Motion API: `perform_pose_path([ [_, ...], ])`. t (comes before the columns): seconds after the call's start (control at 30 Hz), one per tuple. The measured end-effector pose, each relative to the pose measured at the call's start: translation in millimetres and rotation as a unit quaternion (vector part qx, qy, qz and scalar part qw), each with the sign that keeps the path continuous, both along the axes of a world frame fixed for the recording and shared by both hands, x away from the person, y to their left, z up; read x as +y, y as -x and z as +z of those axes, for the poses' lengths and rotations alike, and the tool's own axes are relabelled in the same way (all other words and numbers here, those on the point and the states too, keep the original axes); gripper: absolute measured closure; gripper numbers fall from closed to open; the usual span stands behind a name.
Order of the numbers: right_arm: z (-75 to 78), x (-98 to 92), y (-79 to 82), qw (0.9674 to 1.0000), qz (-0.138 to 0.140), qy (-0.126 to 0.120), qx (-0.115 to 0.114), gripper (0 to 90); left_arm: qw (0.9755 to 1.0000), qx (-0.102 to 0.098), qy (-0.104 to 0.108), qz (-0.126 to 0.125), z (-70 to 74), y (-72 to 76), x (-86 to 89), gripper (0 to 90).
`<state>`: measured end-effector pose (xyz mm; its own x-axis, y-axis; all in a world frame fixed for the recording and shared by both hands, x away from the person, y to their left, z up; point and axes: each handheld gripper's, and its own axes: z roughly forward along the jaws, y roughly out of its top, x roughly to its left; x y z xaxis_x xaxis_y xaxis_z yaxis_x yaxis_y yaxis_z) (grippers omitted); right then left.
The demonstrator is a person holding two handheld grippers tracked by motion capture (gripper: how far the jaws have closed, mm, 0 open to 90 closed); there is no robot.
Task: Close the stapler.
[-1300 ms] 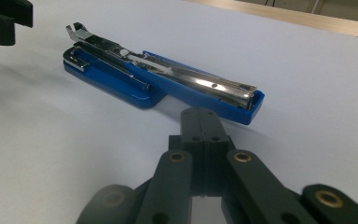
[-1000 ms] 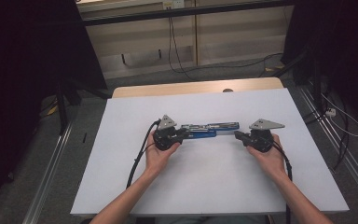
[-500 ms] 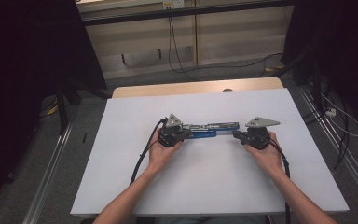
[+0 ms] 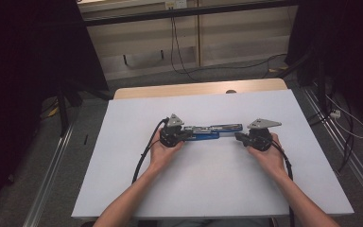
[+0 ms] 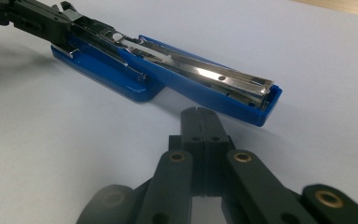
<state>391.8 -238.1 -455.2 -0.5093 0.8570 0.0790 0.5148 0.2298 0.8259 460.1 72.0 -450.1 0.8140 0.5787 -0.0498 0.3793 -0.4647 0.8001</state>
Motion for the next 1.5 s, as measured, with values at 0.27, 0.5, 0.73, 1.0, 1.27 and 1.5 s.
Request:
perform_pose_path([
  [0.27, -0.4, -1.9, -1.3, 0.9999, -0.006, 0.009, 0.005, 90.0, 1.0000, 0.001, 0.007, -0.001, -1.7, -0.1, -1.6, 90.0],
  [0.5, 2.6, 0.6, -5.0, 0.9998, 0.000, 0.015, 0.013, 90.0, 1.0000, 0.001, 0.002, -0.004, -1.0, 1.6, -1.9, 90.0],
  [0.73, -1.3, 2.0, -10.7, 0.9997, 0.001, 0.017, 0.015, 90.0, 1.0000, 0.000, 0.004, -0.005, -1.5, 1.3, -2.0, 90.0],
  [1.0, -4.6, -0.2, -13.6, 0.9993, -0.007, 0.027, 0.026, 90.0, 0.9999, -0.008, 0.006, -0.006, -2.7, 3.0, -2.3, 90.0],
  [1.27, -6.0, 3.0, -16.7, 0.9977, -0.012, 0.056, 0.036, 90.0, 0.9999, -0.008, 0.005, -0.007, -2.7, 2.7, -1.6, 90.0],
  [1.5, -6.0, 1.8, -19.4, 0.9977, -0.015, 0.049, 0.044, 90.0, 0.9999, -0.011, 0.004, -0.003, -2.9, 4.0, -2.5, 90.0],
])
